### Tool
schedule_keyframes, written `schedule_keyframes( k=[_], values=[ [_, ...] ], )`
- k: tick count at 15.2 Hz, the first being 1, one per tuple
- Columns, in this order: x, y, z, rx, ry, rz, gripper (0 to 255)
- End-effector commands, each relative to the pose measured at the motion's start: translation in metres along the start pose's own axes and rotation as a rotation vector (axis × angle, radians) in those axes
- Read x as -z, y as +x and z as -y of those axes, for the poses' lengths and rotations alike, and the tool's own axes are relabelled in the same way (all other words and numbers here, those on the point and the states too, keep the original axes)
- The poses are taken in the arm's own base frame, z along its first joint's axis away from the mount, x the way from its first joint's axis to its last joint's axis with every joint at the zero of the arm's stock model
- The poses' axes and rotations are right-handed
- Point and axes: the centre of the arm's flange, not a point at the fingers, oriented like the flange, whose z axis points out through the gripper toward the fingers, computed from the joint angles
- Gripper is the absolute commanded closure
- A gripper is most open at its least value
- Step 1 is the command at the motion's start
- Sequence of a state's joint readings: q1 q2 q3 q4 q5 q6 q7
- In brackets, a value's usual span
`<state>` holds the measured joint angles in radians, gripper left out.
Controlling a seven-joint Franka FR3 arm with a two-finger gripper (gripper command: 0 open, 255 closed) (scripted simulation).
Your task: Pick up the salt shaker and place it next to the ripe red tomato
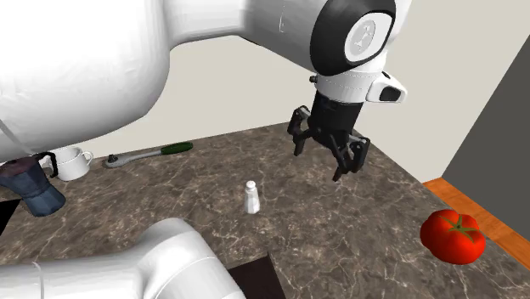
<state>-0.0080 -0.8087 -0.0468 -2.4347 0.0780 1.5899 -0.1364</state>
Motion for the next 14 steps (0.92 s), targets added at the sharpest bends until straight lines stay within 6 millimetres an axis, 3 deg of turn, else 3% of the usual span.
schedule_keyframes(
  k=[1,14],
  values=[
    [0.000,0.000,0.000,0.000,0.000,0.000,0],
    [-0.125,-0.002,0.120,0.032,-0.014,0.007,0]
  ],
)
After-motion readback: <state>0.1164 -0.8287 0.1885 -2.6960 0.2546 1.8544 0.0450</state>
